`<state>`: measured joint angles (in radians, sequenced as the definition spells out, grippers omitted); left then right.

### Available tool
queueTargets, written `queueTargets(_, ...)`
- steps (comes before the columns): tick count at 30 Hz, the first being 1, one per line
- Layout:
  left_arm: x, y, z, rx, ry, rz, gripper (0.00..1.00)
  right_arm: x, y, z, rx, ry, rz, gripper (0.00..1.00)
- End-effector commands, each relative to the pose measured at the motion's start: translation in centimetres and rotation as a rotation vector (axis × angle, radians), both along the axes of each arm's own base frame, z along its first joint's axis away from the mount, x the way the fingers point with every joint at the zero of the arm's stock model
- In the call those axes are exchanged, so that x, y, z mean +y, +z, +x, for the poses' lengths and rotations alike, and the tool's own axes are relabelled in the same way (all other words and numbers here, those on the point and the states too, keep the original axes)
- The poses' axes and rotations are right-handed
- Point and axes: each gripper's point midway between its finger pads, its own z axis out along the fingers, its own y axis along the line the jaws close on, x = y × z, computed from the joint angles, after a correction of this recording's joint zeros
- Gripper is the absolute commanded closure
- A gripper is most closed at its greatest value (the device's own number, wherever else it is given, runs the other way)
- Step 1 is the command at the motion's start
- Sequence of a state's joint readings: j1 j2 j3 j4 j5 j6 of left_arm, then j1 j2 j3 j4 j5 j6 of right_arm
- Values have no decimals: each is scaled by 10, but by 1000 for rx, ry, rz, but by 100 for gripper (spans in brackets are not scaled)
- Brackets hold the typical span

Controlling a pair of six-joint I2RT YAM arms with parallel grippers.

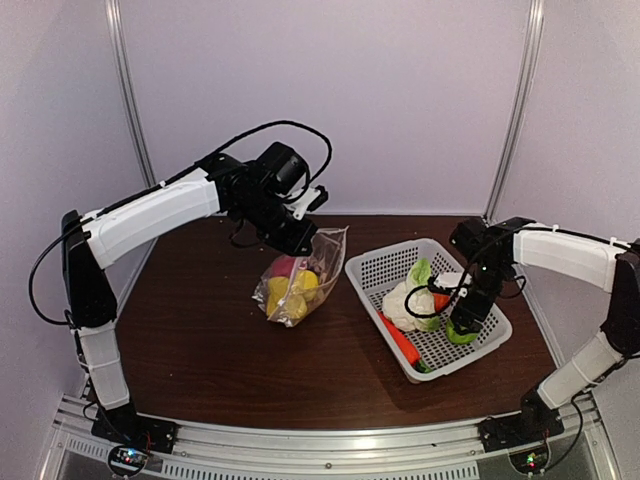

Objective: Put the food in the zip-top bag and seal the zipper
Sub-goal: Pick up the fake fruit from the bin.

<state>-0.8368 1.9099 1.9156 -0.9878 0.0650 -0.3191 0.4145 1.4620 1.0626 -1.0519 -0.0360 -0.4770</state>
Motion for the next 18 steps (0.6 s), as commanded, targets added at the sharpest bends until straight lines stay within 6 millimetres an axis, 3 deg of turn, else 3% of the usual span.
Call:
queueTargets(1,-5,16,5,-48,-18,-45,100,-9,-13,-5,39,2,-50,20)
queueTargets(5,-7,16,6,-51,-21,-48,100,-10,-25,-10,85,5,-60,23)
queueTargets(8,-7,16,6,-49,-22,-48,100,-7,-27,-11,99,10,-49,34)
queueTargets(10,-8,16,6,-48,-22,-49,100,-5,-17,-6,71,9,-35,42)
queueTargets(15,-11,21,7,-51,-30,-67,100,10,40,11,-46,16,53,54)
queueTargets(18,-15,26,8,-53,-37,-85,100,33,95,16,-121,73,200,57)
